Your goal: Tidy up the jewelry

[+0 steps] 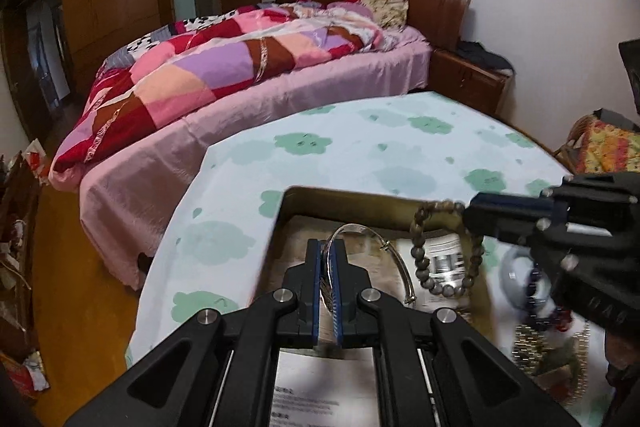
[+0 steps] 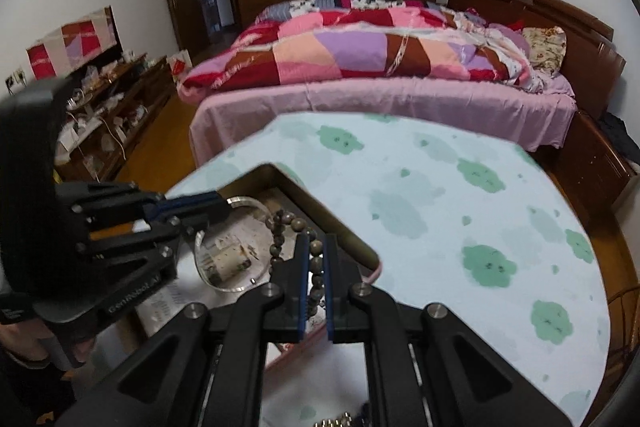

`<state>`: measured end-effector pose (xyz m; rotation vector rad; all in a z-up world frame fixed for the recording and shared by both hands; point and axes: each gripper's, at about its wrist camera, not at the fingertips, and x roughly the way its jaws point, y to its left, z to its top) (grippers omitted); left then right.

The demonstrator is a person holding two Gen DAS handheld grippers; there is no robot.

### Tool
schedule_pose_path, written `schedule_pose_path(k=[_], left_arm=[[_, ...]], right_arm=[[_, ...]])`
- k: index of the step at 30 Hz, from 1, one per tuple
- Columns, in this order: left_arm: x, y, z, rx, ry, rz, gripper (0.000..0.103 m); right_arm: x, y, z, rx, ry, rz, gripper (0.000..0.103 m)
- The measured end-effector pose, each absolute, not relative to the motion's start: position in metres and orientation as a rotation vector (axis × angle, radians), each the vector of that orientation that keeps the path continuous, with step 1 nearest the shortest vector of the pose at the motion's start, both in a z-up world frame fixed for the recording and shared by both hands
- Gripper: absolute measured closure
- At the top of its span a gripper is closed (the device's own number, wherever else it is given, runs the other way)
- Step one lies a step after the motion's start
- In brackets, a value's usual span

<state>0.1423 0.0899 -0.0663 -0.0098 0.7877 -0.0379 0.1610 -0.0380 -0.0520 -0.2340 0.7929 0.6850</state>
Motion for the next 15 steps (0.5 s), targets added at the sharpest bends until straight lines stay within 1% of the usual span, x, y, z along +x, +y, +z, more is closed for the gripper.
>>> schedule_pose_path(k=[5, 6, 7, 9, 10, 12, 14, 15], left_arm=[[0.147, 0.092, -0.072, -0.005, 0.807, -0.033, 0.098], [0.146, 0.092, -0.072, -0.005, 0.803, -0.033, 0.098], [0.145, 0.092, -0.071, -0.005, 0.8, -0.032, 0.098], [0.143, 0.092, -0.068, -0.018, 0.802, -0.029, 0.097], [0.142, 0.093, -0.067, -0.027, 0.797, -0.031, 0.097], [0.138, 0.092, -0.063, -0.037, 0.783, -0.033, 0.097], [0.132, 0.089, -0.06, -0.042, 0.773, -0.035, 0.093], [0.129, 0.086, -0.058, -0.045, 0.769, -0.035, 0.085]], right_arm=[[0.169, -0.038, -0.07, -0.23, 0.841, 0.679, 0.094], [0.169, -0.041, -0.069, -0.222, 0.839, 0.676, 0.091], [0.168, -0.044, -0.068, -0.216, 0.837, 0.672, 0.083], [0.164, -0.053, -0.064, -0.201, 0.832, 0.663, 0.071], [0.163, -0.056, -0.063, -0.198, 0.826, 0.656, 0.067], [0.159, -0.069, -0.057, -0.184, 0.814, 0.646, 0.062], [0.155, -0.091, -0.052, -0.171, 0.806, 0.62, 0.059], [0.152, -0.104, -0.05, -0.162, 0.802, 0.6, 0.058]])
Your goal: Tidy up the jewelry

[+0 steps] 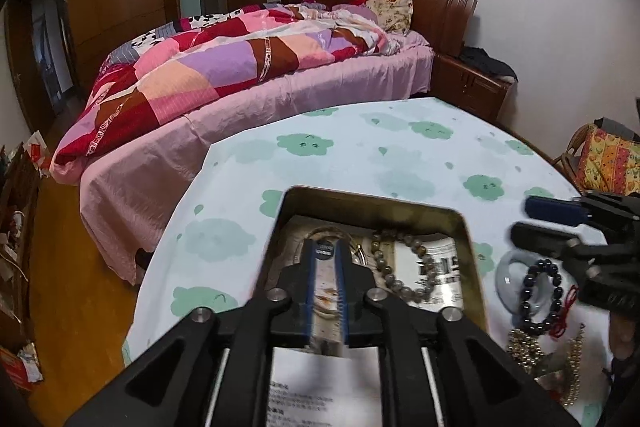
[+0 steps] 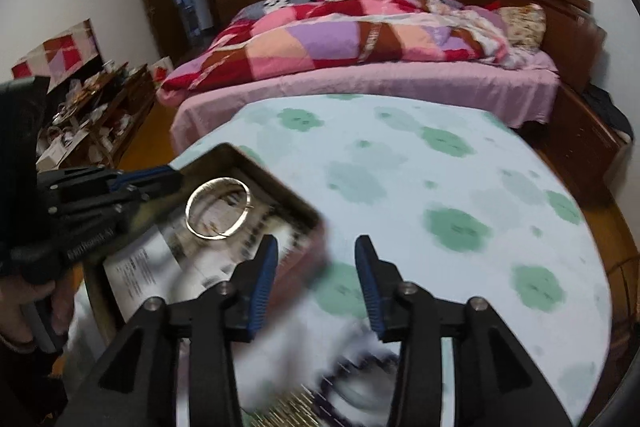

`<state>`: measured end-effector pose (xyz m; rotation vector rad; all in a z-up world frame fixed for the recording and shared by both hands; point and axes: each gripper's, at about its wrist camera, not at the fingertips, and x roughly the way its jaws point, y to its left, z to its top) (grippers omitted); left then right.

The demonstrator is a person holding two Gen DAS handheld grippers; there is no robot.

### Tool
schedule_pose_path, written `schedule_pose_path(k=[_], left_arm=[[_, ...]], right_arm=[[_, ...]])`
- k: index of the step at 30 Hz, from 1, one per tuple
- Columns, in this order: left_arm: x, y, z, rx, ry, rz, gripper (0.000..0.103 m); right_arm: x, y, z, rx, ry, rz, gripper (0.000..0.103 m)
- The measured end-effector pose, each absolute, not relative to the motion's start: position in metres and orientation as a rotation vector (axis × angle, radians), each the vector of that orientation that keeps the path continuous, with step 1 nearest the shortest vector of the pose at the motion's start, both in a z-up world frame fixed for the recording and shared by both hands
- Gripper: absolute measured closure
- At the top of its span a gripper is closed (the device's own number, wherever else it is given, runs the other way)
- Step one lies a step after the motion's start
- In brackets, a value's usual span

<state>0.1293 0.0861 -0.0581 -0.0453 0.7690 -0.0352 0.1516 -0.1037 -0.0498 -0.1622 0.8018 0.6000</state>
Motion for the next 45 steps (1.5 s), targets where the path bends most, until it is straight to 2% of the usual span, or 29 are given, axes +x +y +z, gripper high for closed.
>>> schedule_pose_path(k=[1, 3, 4, 11, 22, 35, 36, 38, 40, 41, 45], left_arm=[[0.127, 0.084, -0.057, -0.048, 0.764, -0.035, 0.073], [0.122, 0.075, -0.055, -0.054, 0.748, -0.045, 0.059], [0.118, 0.07, -0.053, -0.058, 0.739, -0.056, 0.057], [0.106, 0.032, -0.051, -0.032, 0.738, -0.112, 0.057], [0.097, -0.015, -0.058, 0.022, 0.761, -0.178, 0.057], [0.095, -0.033, -0.068, 0.053, 0.781, -0.207, 0.057], [0.095, -0.034, -0.068, 0.054, 0.781, -0.21, 0.057], [0.095, -0.035, -0.069, 0.057, 0.783, -0.211, 0.057], [0.094, -0.037, -0.07, 0.057, 0.784, -0.218, 0.057], [0.094, -0.038, -0.07, 0.059, 0.784, -0.221, 0.057], [0.094, -0.042, -0.07, 0.063, 0.784, -0.231, 0.057]], right_arm=[[0.15, -0.113, -0.049, -0.153, 0.801, 0.585, 0.057], [0.147, -0.138, -0.048, -0.126, 0.802, 0.543, 0.055], [0.144, -0.15, -0.048, -0.113, 0.802, 0.518, 0.054], [0.129, -0.201, -0.058, -0.053, 0.83, 0.437, 0.054], [0.096, -0.203, -0.079, 0.031, 0.851, 0.485, 0.037], [0.089, -0.179, -0.1, -0.04, 0.868, 0.47, 0.037], [0.09, -0.178, -0.101, -0.043, 0.873, 0.468, 0.039], [0.092, -0.176, -0.105, -0.047, 0.879, 0.471, 0.054], [0.093, -0.176, -0.106, -0.043, 0.879, 0.472, 0.086], [0.092, -0.177, -0.106, -0.04, 0.874, 0.474, 0.091], [0.085, -0.18, -0.095, -0.056, 0.825, 0.471, 0.094]])
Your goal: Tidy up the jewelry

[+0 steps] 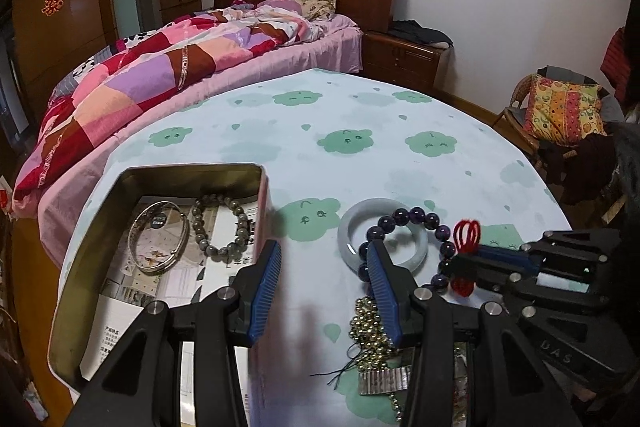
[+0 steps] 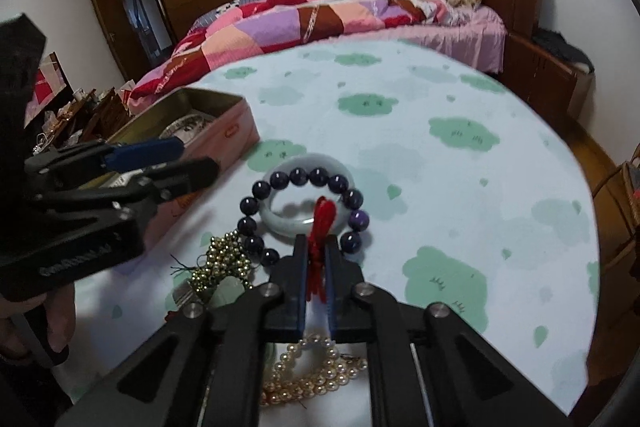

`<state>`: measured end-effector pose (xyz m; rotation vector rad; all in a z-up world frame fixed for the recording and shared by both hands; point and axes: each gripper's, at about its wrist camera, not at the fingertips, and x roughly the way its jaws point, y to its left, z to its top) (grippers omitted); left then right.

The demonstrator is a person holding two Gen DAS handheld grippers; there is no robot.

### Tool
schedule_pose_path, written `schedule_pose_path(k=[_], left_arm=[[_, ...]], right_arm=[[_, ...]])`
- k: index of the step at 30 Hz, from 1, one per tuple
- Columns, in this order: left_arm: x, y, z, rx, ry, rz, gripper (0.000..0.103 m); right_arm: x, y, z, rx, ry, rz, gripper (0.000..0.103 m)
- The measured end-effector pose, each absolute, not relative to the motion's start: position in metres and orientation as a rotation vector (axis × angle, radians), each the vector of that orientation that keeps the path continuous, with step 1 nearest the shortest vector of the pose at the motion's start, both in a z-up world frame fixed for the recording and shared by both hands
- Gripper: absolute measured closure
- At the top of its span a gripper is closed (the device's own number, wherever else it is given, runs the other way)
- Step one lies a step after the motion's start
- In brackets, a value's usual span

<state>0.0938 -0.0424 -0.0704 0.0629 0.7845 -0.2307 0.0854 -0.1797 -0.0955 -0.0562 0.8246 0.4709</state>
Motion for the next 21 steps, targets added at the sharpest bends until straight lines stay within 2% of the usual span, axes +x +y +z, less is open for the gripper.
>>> schedule_pose_path(k=[12, 15, 20, 21], left_arm=[[0.109, -0.07, -0.083, 0.115, 0.822, -0.292, 0.058], [0.118, -0.076, -0.093, 0.128, 0.854, -0.3, 0.069], [0.123, -0.08, -0.101, 0.152, 0.873, -0.288, 0.079], [0.122, -0.079, -0.1, 0.155, 0.869, -0.289, 0.086]], right_arm=[[0.088, -0.201, -0.086, 0.016, 0.791, 0.437, 0.094], [0.087, -0.201, -0.085, 0.022, 0.787, 0.441, 0.094], [0.086, -0.203, -0.085, 0.031, 0.781, 0.444, 0.094], [0.086, -0.204, -0.085, 0.032, 0.779, 0.444, 0.094]])
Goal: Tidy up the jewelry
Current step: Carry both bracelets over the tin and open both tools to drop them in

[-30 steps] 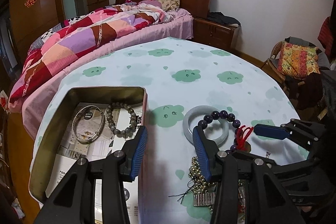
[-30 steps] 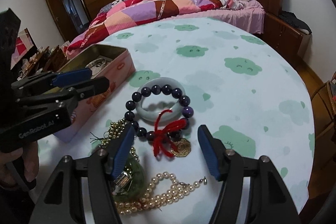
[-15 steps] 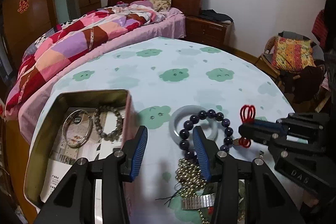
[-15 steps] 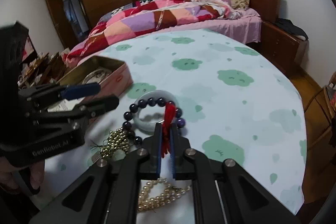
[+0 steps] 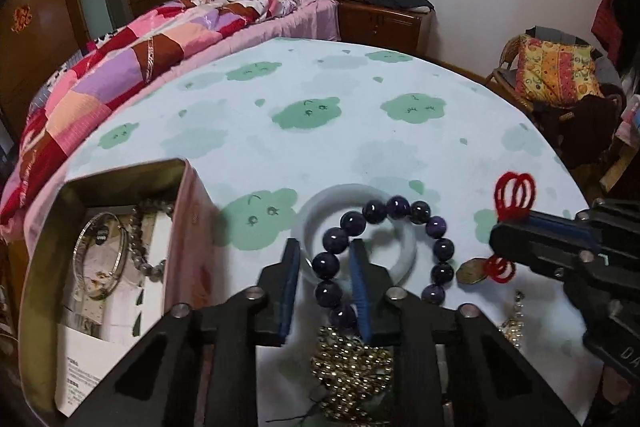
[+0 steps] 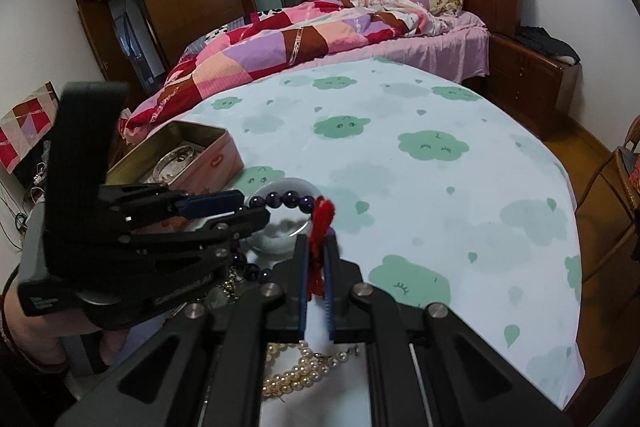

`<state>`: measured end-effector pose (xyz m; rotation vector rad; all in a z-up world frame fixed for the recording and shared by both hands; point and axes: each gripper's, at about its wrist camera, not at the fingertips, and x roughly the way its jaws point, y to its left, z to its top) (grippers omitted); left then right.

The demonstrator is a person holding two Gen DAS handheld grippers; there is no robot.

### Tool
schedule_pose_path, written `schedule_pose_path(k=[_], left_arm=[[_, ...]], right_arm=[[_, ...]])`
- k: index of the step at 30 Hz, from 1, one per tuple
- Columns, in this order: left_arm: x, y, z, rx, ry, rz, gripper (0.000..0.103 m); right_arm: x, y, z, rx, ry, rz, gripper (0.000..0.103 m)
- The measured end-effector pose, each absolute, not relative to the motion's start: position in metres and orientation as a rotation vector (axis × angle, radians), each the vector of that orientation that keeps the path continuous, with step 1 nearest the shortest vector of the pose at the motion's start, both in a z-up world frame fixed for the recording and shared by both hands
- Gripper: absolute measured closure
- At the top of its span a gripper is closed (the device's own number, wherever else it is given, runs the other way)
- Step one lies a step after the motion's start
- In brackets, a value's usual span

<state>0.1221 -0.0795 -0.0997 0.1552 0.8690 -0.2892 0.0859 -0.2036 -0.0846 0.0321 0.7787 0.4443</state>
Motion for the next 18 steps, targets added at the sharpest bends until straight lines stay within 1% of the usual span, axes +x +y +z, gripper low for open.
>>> schedule_pose_path(k=[1, 7, 18], left_arm=[[0.122, -0.078, -0.098, 0.145, 0.869, -0.298, 0.09], [0.11, -0.069, -0.078, 0.087, 0.817, -0.33, 0.09], [0.084, -0.066, -0.035, 0.07, 0.703, -0.374, 0.09]], right_arm=[[0.085, -0.204, -0.083, 0.033, 0.774, 0.444, 0.094], [0.081, -0.204, -0.075, 0.034, 0.749, 0.446, 0.094], [0.075, -0.197, -0.058, 0.016, 0.7, 0.456, 0.094]])
